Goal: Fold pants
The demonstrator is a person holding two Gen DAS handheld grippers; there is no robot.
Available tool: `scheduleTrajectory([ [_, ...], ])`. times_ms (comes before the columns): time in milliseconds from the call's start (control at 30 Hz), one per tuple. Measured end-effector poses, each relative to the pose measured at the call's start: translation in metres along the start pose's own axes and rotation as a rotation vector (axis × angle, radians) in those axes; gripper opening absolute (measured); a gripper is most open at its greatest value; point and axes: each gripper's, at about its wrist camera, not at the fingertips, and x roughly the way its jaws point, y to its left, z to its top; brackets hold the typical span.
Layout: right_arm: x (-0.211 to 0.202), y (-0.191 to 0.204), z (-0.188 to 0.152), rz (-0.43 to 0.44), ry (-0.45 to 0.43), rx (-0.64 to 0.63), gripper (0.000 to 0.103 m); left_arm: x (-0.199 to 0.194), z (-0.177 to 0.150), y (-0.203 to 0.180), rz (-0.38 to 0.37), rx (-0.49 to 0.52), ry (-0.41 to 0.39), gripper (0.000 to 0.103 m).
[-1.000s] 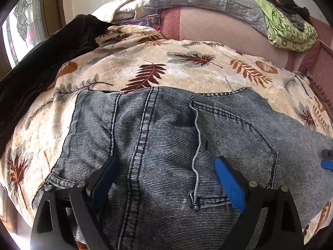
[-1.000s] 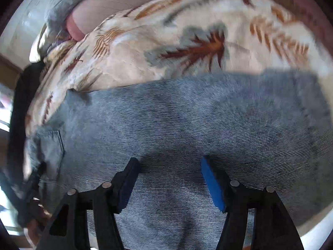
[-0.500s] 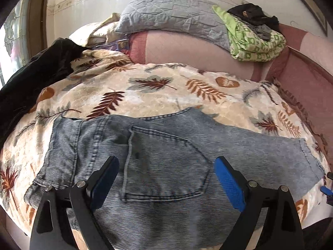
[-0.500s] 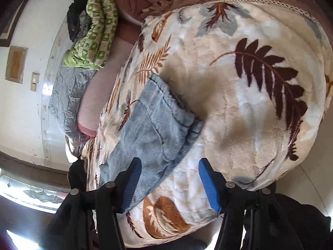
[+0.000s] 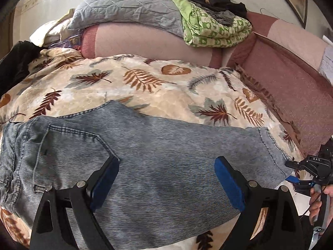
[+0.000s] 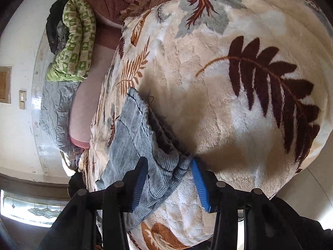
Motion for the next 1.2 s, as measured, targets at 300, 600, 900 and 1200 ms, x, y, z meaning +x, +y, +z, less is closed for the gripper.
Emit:
scheduleTrajectory([
  [300, 0.0, 0.013, 0.001, -0.119, -0.004, -0.106, 0.021, 0.08, -0.025, -0.07, 0.18, 0.21, 0.21, 0.094],
  [600, -0.002, 0.042, -0.001, -0.213, -0.03, -0.247, 0.02, 0.093, -0.021, -0.09, 0.246, 0.308, 0.244, 0.096],
  [900, -0.02, 0.114, -0.019, -0.241, -0.1, -0.443, 0.017, 0.044, -0.001, -0.061, 0.149, 0.201, 0.136, 0.096],
  [1200, 0.037, 0.28, -0.177, -0.089, -0.062, -0.944, 0.017, -0.072, 0.0, 0.09, 0.216, -0.146, -0.07, 0.096],
])
